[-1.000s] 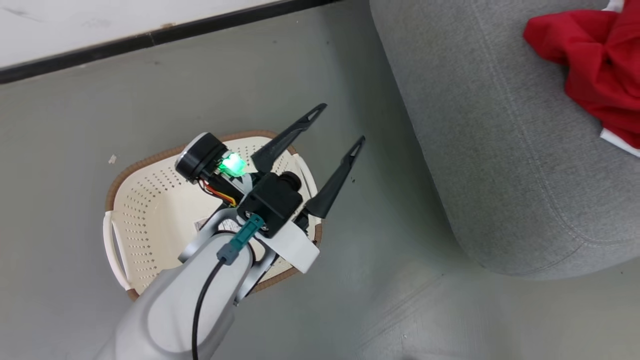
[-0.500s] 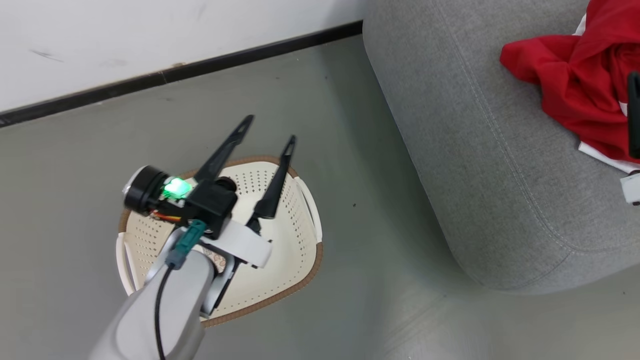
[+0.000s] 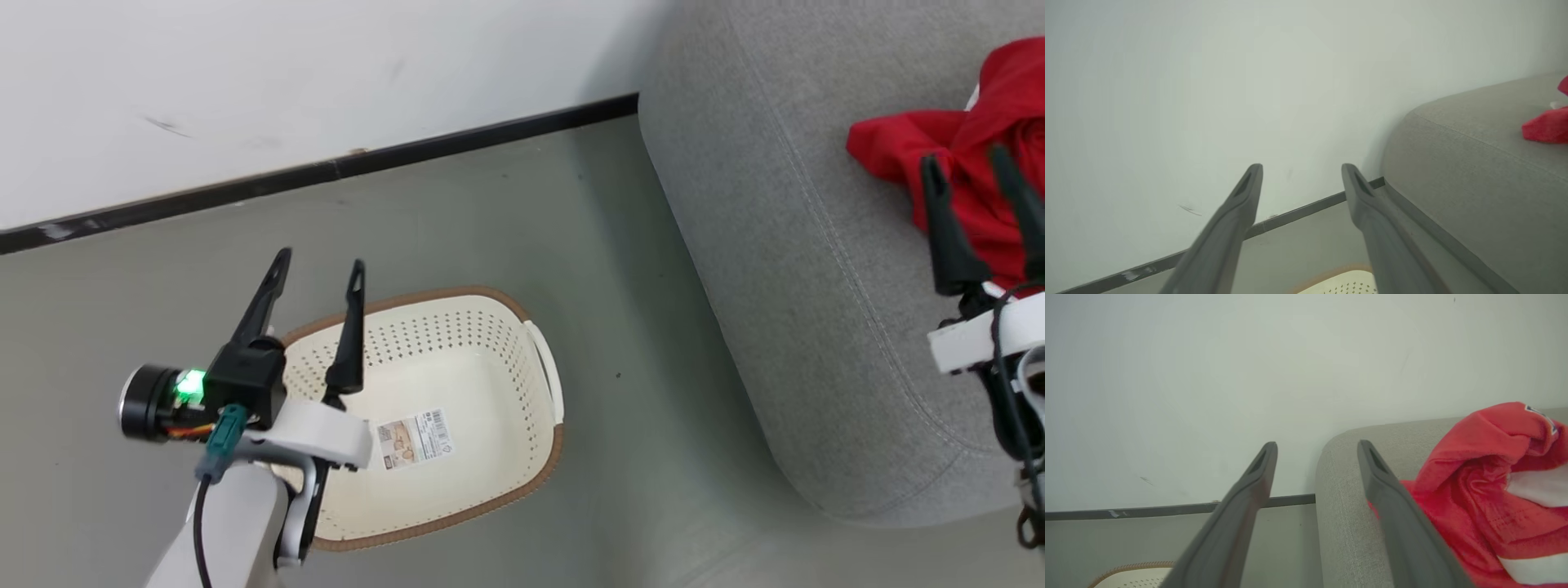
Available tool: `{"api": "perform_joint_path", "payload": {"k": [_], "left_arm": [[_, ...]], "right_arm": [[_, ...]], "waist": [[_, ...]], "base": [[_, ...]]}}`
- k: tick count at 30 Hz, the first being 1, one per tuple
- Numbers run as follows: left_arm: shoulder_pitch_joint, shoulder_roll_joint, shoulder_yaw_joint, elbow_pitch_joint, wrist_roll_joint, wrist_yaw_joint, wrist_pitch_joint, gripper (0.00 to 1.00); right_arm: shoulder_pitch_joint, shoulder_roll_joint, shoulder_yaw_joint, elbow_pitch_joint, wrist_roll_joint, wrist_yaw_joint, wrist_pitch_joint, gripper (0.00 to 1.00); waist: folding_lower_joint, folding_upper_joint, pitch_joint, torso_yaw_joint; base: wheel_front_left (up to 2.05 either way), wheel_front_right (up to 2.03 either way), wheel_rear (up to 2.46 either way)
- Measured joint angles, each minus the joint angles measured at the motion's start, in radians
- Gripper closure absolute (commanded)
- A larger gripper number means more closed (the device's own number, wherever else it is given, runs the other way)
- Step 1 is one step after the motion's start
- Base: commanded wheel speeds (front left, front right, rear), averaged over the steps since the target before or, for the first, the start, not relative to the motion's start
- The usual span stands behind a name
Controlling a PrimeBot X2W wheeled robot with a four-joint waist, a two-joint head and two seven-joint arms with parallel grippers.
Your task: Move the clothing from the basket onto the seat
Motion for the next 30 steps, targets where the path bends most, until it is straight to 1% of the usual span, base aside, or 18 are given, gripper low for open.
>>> {"api": "perform_joint_path", "payload": {"k": [1,7,10,22,30], "left_arm": [[0.0,0.0,0.0,0.0,0.0,0.0,0.0,0.0],[0.071,0.004,0.068,-0.004,0.0,0.061,0.0,0.0],[0.101,0.0,0.095,-0.022,0.0,0.078,0.0,0.0],[0.2,-0.02,0.147,-0.069,-0.008,0.1,0.0,0.0],[0.273,-0.02,0.149,-0.058,-0.008,0.095,0.0,0.0]], "right_arm": [[0.0,0.0,0.0,0.0,0.0,0.0,0.0,0.0],[0.055,0.041,0.009,0.003,-0.016,0.0,0.0,0.0],[0.078,0.054,0.016,0.002,-0.043,0.0,0.0,0.0],[0.18,0.12,-0.017,-0.004,-0.099,0.0,0.0,0.0],[0.279,0.168,-0.023,-0.003,-0.14,0.0,0.0,0.0]], "waist": [[0.0,0.0,0.0,0.0],[0.0,0.0,-0.037,0.038],[0.0,0.0,-0.056,0.057],[0.0,0.0,-0.139,0.113],[0.0,0.0,-0.198,0.137]], "base": [[0.0,0.0,0.0],[0.0,0.0,0.0],[0.0,0.0,0.0],[0.0,0.0,0.0],[0.0,0.0,0.0]]}}
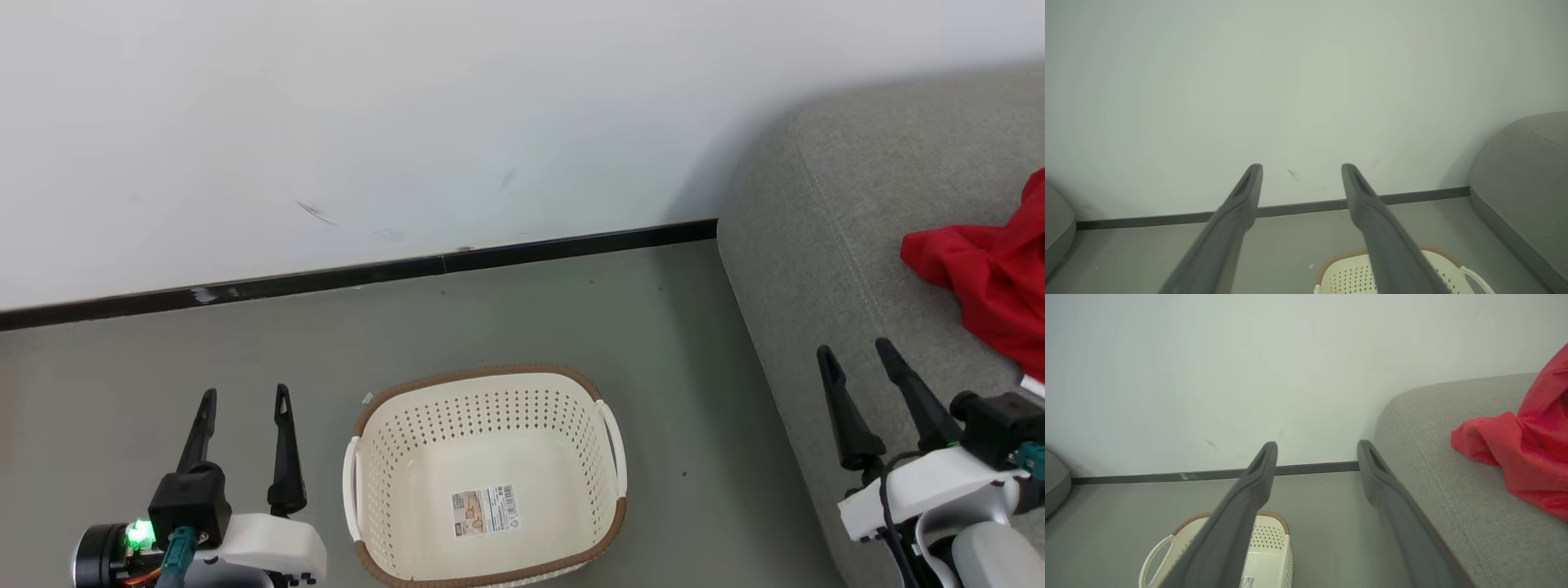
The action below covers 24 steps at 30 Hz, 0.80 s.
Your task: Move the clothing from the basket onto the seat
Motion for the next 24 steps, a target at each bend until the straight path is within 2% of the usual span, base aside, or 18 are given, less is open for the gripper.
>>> {"api": "perform_joint_path", "payload": {"k": [12,24], "left_arm": [[0.054,0.01,-0.009,0.022,0.003,-0.03,0.0,0.0],[0.079,0.005,-0.016,0.022,0.0,-0.058,0.0,0.0]], "right_arm": [[0.102,0.073,-0.018,-0.015,-0.054,0.0,0.0,0.0],[0.173,0.094,-0.018,-0.028,-0.088,0.0,0.0,0.0]], "waist": [[0.0,0.0,-0.079,0.022],[0.0,0.0,-0.136,0.032]], "base": [[0.0,0.0,0.0],[0.0,0.0,0.0]]}}
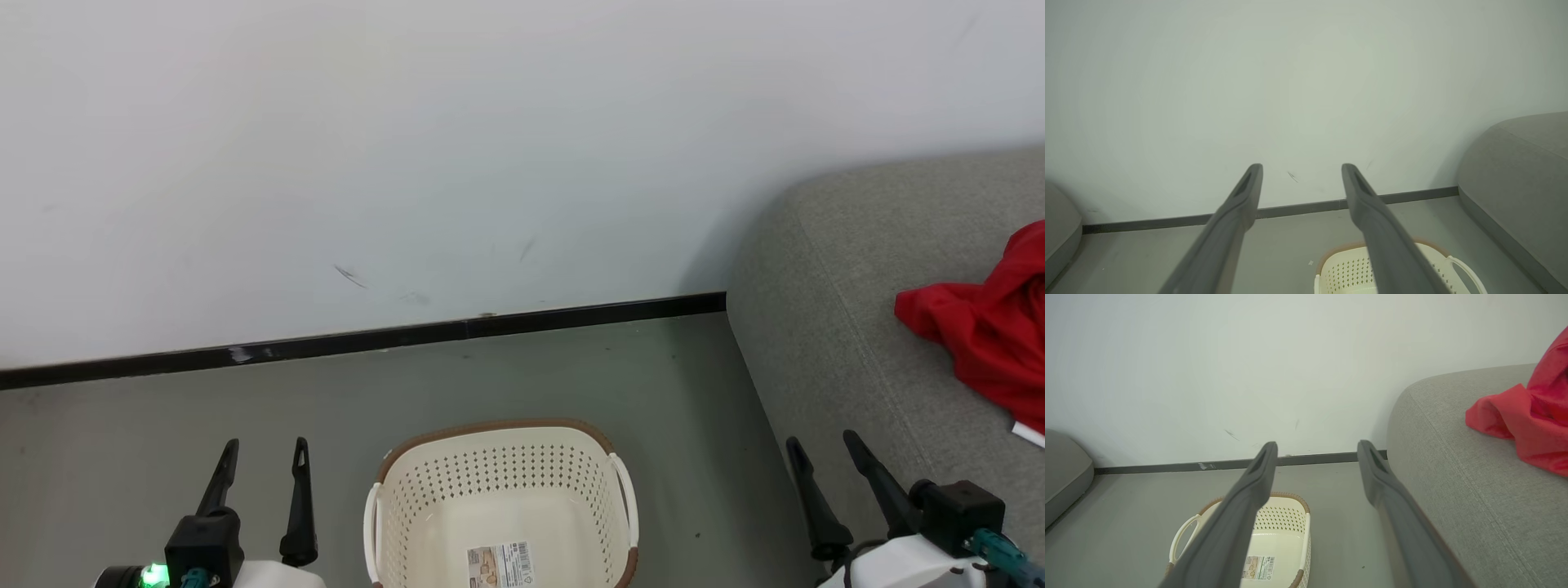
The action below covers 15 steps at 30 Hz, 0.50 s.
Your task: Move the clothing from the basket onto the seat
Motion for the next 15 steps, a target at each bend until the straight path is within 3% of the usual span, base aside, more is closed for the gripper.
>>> {"api": "perform_joint_path", "payload": {"k": [15], "left_arm": [[0.02,-0.003,0.008,0.022,0.0,-0.003,0.0,0.0]], "right_arm": [[0.032,0.01,-0.01,-0.035,-0.025,0.0,0.0,0.0]], "waist": [[0.0,0.0,-0.013,0.004]], "base": [[0.0,0.0,0.0]]}}
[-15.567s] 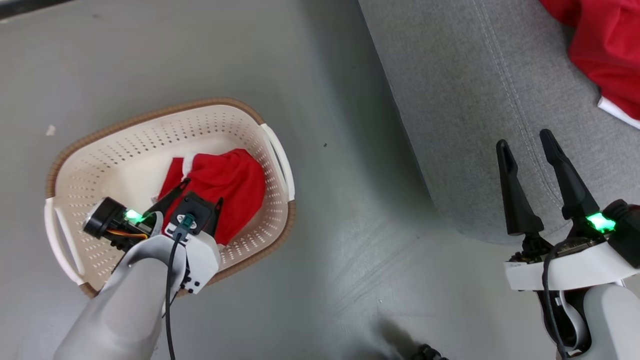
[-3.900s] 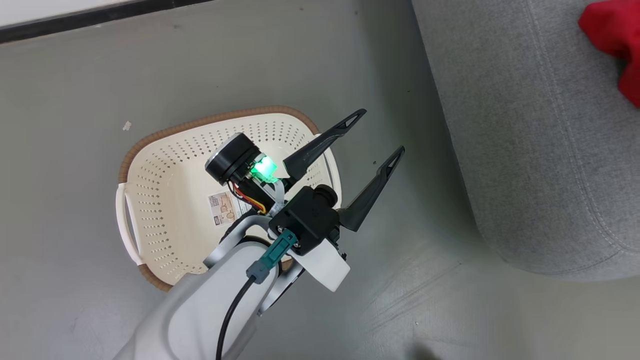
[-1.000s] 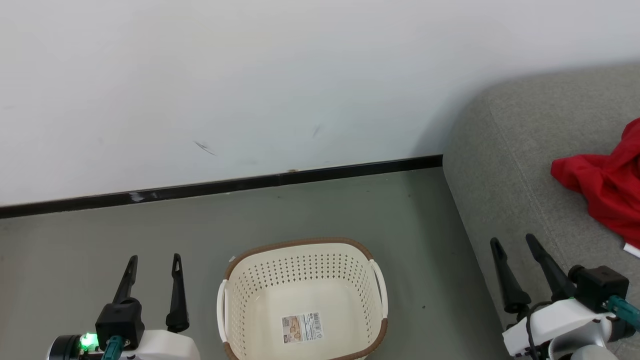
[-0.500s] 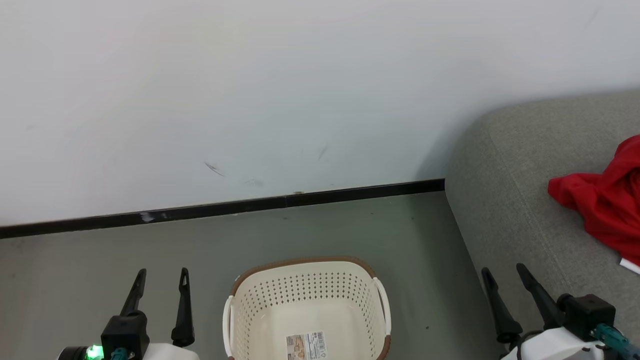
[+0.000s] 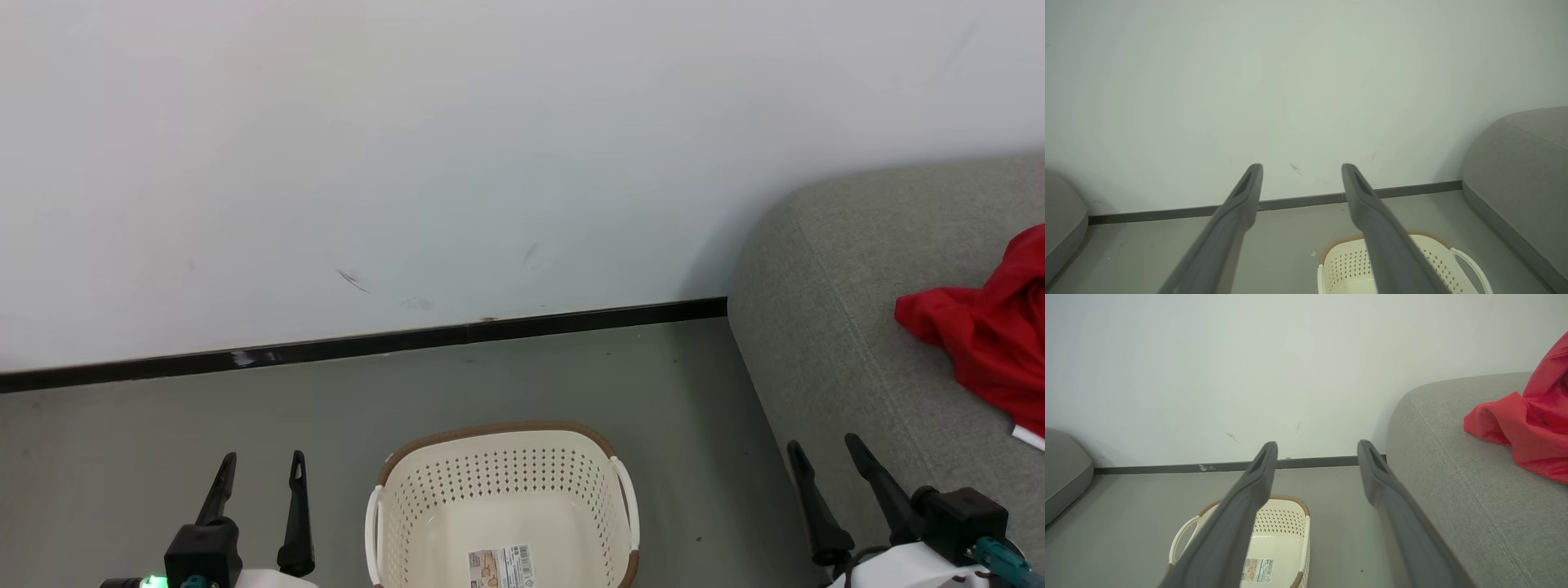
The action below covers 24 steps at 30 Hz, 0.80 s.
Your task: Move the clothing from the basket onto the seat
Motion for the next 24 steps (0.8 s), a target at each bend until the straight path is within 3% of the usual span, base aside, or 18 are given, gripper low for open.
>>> {"api": "perform_joint_path", "payload": {"k": [14,15,24], "left_arm": [[-0.002,0.003,0.008,0.009,-0.001,0.0,0.0,0.0],[-0.002,0.003,0.009,0.009,-0.001,0.0,0.0,1.0],[0.036,-0.03,-0.002,0.068,-0.005,-0.003,0.003,1.0]], "right_arm": [[0.0,0.01,-0.019,-0.024,-0.009,0.0,0.0,0.0],[0.0,0.01,-0.019,-0.027,-0.009,0.0,0.0,1.0],[0.036,0.03,-0.01,0.036,0.004,0.0,0.003,1.0]], "waist": [[0.0,0.0,0.012,0.0],[0.0,0.0,0.012,0.001],[0.0,0.0,0.013,0.001]], "base": [[0.0,0.0,0.0],[0.0,0.0,0.0],[0.0,0.0,0.0]]}}
